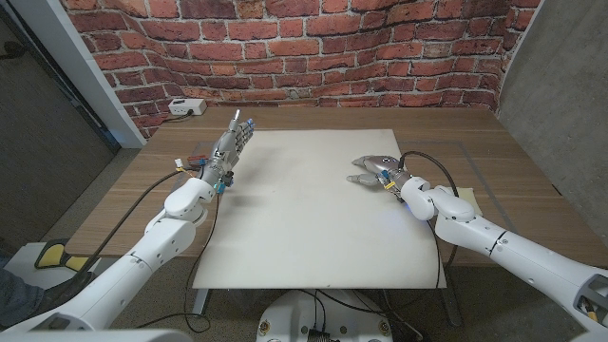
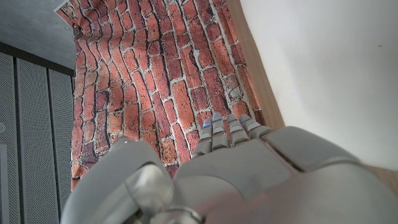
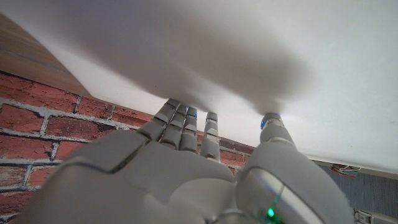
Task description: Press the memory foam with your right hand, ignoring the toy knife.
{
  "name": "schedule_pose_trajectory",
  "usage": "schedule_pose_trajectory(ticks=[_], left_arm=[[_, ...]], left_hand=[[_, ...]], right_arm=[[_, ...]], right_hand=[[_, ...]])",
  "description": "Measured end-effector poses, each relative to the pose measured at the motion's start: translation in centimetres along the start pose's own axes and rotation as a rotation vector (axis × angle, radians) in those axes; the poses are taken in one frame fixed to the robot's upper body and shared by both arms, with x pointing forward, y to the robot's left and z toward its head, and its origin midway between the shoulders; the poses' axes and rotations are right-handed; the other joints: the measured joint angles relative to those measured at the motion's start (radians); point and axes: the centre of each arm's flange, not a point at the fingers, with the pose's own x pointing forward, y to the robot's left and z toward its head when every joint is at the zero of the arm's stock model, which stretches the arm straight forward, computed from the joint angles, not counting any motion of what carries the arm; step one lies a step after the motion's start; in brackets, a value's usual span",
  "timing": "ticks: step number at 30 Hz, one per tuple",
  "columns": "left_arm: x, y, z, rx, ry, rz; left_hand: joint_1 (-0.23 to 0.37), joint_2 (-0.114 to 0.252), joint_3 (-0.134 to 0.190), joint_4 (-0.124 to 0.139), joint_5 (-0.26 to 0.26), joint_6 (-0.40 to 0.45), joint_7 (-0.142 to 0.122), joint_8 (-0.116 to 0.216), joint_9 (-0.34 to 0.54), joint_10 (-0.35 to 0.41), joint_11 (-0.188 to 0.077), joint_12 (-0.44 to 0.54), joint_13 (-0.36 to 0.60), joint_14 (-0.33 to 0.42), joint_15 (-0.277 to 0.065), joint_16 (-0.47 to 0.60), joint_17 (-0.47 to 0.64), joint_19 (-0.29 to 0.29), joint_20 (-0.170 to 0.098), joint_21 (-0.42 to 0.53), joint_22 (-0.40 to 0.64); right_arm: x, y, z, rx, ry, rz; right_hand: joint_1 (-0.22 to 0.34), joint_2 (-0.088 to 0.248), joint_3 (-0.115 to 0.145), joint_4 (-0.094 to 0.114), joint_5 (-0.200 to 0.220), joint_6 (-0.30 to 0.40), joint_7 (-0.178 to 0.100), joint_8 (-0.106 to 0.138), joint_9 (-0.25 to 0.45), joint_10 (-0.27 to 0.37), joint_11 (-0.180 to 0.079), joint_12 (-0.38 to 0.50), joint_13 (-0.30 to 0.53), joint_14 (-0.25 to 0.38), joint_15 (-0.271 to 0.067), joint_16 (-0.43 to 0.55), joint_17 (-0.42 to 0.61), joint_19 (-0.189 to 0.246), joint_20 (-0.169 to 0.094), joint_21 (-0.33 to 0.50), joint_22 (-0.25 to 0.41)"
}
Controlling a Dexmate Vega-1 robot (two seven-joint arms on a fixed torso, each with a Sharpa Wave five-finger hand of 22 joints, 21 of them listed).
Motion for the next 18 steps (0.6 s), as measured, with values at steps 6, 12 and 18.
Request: schedule_pose_trajectory(ticks=[6,12,18], left_arm=[[0.1,0.1,0.1,0.0,0.0,-0.003],[0.3,0.1,0.1,0.001,0.003,-0.008],[0.4,0.1,0.0,0.002,0.008,-0.012]], left_hand=[[0.0,0.0,0.0,0.0,0.0,0.0,0.0,0.0,0.0,0.0,0.0,0.0,0.0,0.0,0.0,0.0,0.0,0.0,0.0,0.0,0.0],[0.0,0.0,0.0,0.0,0.0,0.0,0.0,0.0,0.0,0.0,0.0,0.0,0.0,0.0,0.0,0.0,0.0,0.0,0.0,0.0,0.0],[0.0,0.0,0.0,0.0,0.0,0.0,0.0,0.0,0.0,0.0,0.0,0.0,0.0,0.0,0.0,0.0,0.0,0.0,0.0,0.0,0.0]], right_arm=[[0.1,-0.9,0.1,0.009,0.003,-0.038],[0.2,-1.8,0.0,0.02,0.011,-0.076],[0.0,-2.4,0.0,0.028,0.014,-0.107]], right_hand=[[0.0,0.0,0.0,0.0,0.0,0.0,0.0,0.0,-0.001,0.0,0.0,0.0,0.0,0.0,0.0,0.0,0.0,-0.001,0.001,-0.003,-0.002],[0.0,0.0,0.0,0.0,0.0,0.0,0.0,0.0,-0.001,0.0,0.0,0.0,0.0,0.004,-0.004,0.0,0.0,-0.001,0.0,-0.003,-0.002],[0.0,0.0,0.0,0.0,0.0,0.0,0.0,-0.004,-0.001,0.022,0.0,0.0,0.0,0.004,-0.004,0.0,0.0,-0.001,0.0,-0.003,-0.002]])
